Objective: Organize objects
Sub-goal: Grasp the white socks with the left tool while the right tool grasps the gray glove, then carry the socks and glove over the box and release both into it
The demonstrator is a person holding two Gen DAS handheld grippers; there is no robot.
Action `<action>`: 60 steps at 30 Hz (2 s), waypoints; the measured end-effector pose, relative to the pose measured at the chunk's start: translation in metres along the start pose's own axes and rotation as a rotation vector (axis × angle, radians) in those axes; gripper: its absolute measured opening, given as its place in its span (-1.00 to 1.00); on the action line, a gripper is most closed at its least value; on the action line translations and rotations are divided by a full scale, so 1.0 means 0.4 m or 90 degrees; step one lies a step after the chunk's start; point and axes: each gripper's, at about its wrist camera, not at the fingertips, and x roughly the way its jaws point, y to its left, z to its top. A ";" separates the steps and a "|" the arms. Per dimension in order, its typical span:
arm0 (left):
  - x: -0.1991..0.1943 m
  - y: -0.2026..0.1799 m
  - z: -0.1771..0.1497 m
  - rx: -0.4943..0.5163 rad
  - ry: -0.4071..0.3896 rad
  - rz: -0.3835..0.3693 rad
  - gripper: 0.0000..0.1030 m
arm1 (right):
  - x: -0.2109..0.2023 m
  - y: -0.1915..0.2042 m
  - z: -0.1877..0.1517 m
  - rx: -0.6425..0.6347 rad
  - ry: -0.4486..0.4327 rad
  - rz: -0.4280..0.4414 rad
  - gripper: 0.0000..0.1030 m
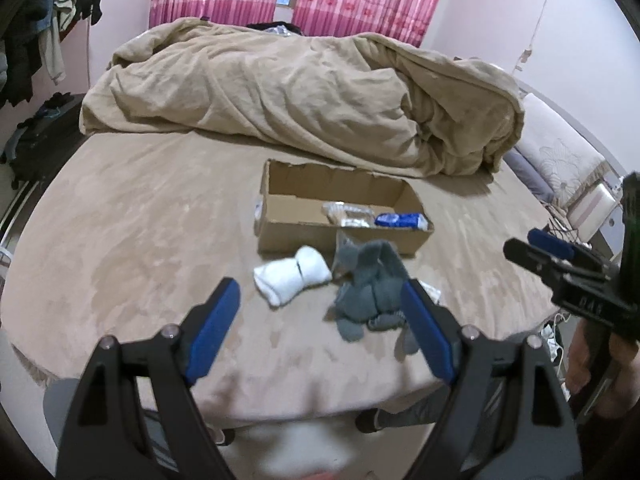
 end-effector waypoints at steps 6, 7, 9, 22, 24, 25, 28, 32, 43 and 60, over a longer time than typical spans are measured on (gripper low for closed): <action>0.036 0.047 -0.055 -0.019 0.025 0.037 0.63 | 0.017 0.032 -0.033 -0.023 0.024 0.019 0.52; 0.049 0.057 -0.066 -0.023 0.034 0.045 0.63 | 0.024 0.037 -0.039 -0.027 0.027 0.024 0.50; 0.067 0.071 -0.084 -0.030 0.042 0.053 0.63 | 0.054 0.052 -0.050 -0.035 0.039 0.031 0.41; 0.202 0.144 -0.132 -0.041 0.092 0.083 0.63 | 0.320 0.092 -0.095 -0.063 0.120 0.030 0.17; 0.224 0.150 -0.129 -0.037 0.097 0.083 0.63 | 0.345 0.093 -0.097 -0.066 0.125 0.029 0.17; 0.239 0.152 -0.125 -0.031 0.097 0.084 0.63 | 0.357 0.093 -0.101 -0.066 0.131 0.031 0.16; 0.277 0.148 -0.111 -0.008 0.094 0.087 0.63 | 0.381 0.102 -0.103 -0.073 0.128 0.032 -0.05; 0.332 0.116 -0.076 0.054 0.085 0.099 0.63 | 0.395 0.109 -0.107 -0.091 0.113 0.046 -0.32; 0.495 0.067 -0.002 0.153 0.132 0.037 0.60 | 0.312 0.058 -0.071 -0.065 0.075 0.066 -0.55; 0.460 0.048 -0.033 0.128 0.153 0.012 -0.14 | 0.157 0.015 -0.034 -0.043 0.018 0.050 -0.55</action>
